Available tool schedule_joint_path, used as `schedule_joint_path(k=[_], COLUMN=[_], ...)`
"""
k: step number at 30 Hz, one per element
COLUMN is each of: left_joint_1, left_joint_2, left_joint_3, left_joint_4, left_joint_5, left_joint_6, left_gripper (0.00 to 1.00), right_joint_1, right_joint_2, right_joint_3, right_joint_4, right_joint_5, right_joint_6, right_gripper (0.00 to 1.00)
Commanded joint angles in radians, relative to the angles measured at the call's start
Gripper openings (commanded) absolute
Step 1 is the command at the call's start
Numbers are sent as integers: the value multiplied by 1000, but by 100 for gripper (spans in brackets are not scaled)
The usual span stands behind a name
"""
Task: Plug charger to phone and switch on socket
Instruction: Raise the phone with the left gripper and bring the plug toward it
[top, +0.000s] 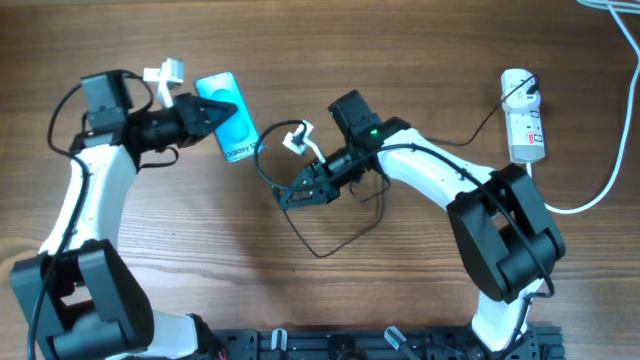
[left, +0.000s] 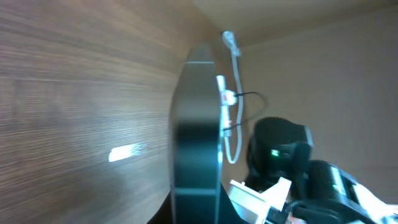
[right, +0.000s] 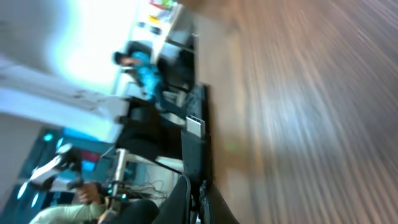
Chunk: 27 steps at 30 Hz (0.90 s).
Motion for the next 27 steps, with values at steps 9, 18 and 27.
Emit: schedule_joint_path(k=[9,18,27], left_joint_1=[8,8,8], left_joint_2=[0,0,0], left_joint_3=[4,4,4], left_joint_4=[2,-10,-14], left_joint_5=[134,90,73], left_joint_6=[46,46,46], left_gripper=[4,4,4], right_joint_1=[58,63,64], right_joint_2=[-27,-27,-26], right_joint_3=[-5,-5,-5], right_joint_4=[394,548,562], right_joint_5=[36,79,119], right_joint_6=[443,592,618], right_gripper=[5,4,4])
